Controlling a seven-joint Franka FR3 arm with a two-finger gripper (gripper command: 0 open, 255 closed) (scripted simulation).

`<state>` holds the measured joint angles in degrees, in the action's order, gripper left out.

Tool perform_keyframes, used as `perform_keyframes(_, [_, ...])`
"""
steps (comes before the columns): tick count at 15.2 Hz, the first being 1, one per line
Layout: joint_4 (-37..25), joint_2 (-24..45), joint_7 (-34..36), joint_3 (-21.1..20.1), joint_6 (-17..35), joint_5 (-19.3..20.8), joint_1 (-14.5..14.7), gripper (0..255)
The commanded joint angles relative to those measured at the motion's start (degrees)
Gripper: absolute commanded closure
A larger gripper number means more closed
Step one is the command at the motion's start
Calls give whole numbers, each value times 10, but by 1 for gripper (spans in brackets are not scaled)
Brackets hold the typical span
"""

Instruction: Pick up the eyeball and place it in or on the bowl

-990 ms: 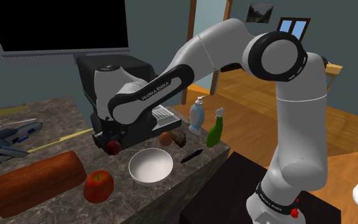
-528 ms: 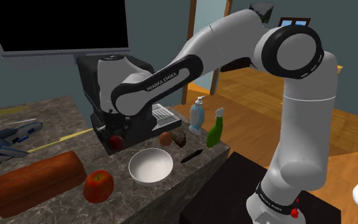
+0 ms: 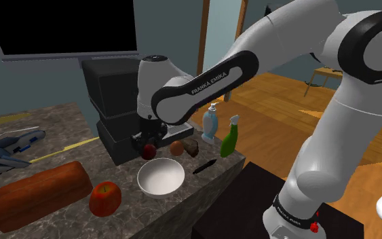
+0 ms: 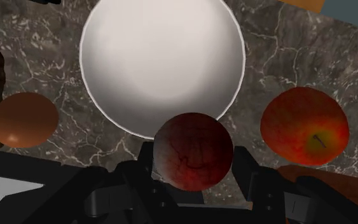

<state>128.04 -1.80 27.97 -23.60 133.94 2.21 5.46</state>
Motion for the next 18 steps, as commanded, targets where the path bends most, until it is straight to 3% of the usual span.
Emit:
perform_keyframes(1, [54,-51,-26,5,8,-29,-2,255])
perform_keyframes(3, [85,-84,-43,12,8,-47,0,255])
perform_keyframes(18, [131,0,-2,3,131,5,-7,255])
